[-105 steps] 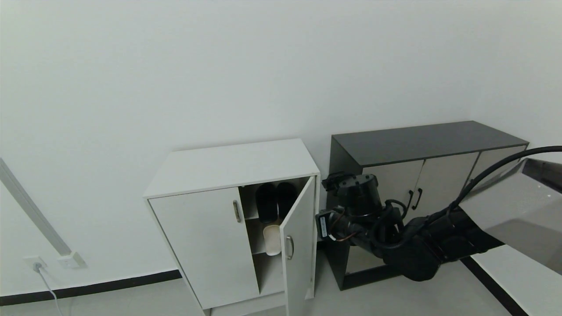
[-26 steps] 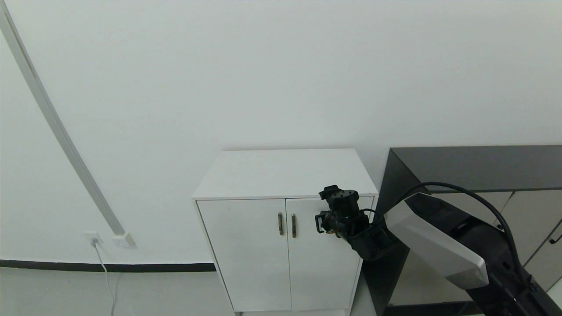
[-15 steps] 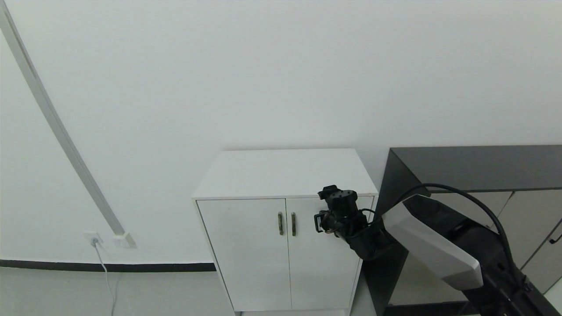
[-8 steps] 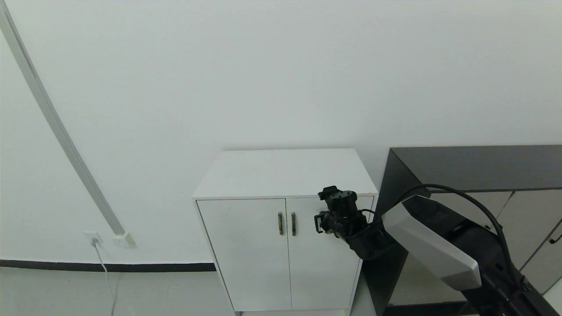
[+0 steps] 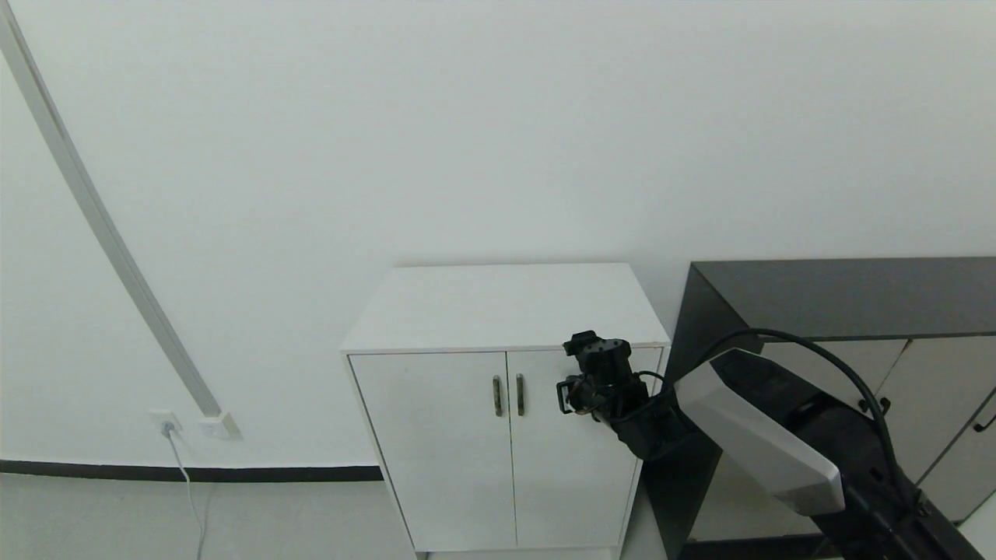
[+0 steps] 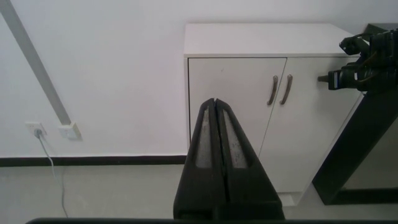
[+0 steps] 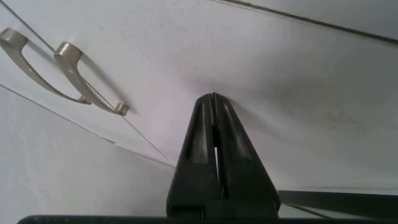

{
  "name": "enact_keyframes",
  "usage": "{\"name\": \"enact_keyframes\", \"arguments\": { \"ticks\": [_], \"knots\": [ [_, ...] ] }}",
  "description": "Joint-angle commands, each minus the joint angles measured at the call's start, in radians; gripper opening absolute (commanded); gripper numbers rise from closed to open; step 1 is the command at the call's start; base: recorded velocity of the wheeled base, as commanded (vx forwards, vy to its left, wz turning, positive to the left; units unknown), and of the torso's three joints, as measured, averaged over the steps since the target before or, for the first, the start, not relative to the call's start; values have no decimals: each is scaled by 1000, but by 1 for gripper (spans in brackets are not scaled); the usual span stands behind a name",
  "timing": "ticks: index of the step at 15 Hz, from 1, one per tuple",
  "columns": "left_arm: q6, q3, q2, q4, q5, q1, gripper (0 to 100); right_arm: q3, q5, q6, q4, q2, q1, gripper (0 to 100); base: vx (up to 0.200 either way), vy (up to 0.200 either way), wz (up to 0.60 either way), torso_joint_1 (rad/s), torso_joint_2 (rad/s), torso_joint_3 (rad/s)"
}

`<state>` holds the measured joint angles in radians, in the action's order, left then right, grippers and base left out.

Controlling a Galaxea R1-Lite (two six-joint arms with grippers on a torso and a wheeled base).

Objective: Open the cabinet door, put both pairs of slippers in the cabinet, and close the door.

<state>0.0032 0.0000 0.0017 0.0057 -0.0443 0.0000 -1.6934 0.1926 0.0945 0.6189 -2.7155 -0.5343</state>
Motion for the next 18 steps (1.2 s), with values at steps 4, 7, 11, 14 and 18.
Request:
{"name": "enact_keyframes", "arguments": {
  "ticks": [4, 7, 11, 14, 18],
  "knots": [
    [0, 0, 0, 0, 1, 0, 0, 147, 1, 2, 48, 111, -6, 0, 0, 0, 0, 0, 0, 0],
    [1, 0, 0, 0, 3, 0, 0, 282, 4, 4, 70, 224, -7, 0, 0, 0, 0, 0, 0, 0],
    [1, 0, 0, 0, 3, 0, 0, 613, 21, 4, 200, 467, 0, 0, 0, 0, 0, 0, 0, 0],
    [1, 0, 0, 0, 3, 0, 0, 896, 41, 1, 285, 694, 22, 0, 0, 0, 0, 0, 0, 0],
    [1, 0, 0, 0, 0, 0, 0, 1206, 54, -2, 289, 1019, 71, 0, 0, 0, 0, 0, 0, 0]
  ]
}}
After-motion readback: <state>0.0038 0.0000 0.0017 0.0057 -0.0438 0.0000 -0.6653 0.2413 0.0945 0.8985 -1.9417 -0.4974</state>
